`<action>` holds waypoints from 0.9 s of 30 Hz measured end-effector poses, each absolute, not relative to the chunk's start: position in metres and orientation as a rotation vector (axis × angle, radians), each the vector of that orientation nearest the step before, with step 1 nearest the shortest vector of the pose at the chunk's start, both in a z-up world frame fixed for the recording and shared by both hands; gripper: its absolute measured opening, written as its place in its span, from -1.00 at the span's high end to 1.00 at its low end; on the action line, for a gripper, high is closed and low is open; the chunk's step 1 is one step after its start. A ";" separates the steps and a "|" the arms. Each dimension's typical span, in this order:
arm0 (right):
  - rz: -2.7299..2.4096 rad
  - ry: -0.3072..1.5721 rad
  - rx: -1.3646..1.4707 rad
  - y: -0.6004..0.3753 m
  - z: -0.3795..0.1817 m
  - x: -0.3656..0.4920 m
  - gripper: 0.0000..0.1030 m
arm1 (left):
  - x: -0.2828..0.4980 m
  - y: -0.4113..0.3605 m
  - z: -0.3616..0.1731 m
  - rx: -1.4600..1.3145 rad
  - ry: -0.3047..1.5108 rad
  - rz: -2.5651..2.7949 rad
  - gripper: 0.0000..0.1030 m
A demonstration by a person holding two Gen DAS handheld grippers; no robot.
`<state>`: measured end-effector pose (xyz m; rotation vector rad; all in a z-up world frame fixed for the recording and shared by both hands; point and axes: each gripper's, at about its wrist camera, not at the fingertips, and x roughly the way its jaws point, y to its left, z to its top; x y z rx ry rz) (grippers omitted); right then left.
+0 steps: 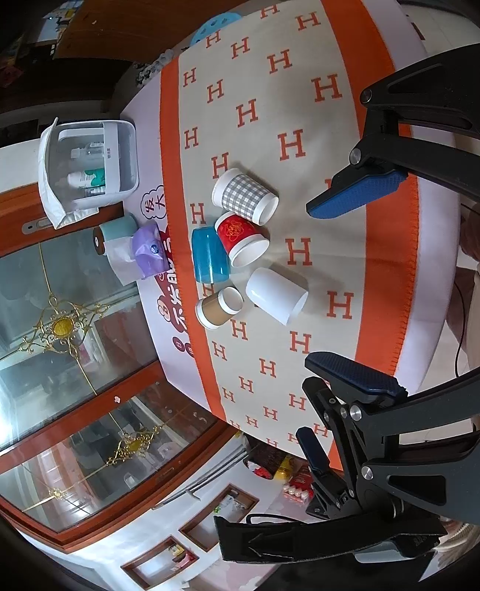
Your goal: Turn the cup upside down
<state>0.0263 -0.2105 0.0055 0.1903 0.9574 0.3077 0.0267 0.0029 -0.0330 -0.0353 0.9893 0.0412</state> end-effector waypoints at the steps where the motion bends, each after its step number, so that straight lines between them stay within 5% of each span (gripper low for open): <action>1: 0.306 0.957 0.188 -0.209 0.005 0.028 -0.47 | 0.028 0.003 -0.033 -0.032 0.991 0.040 -0.38; 15: 0.253 0.991 0.241 -0.204 -0.015 0.070 -0.47 | 0.075 0.012 -0.044 0.010 1.047 -0.026 -0.38; 27: 0.187 1.092 0.340 -0.205 -0.086 0.133 -0.47 | 0.159 0.020 -0.111 -0.026 1.271 -0.241 -0.38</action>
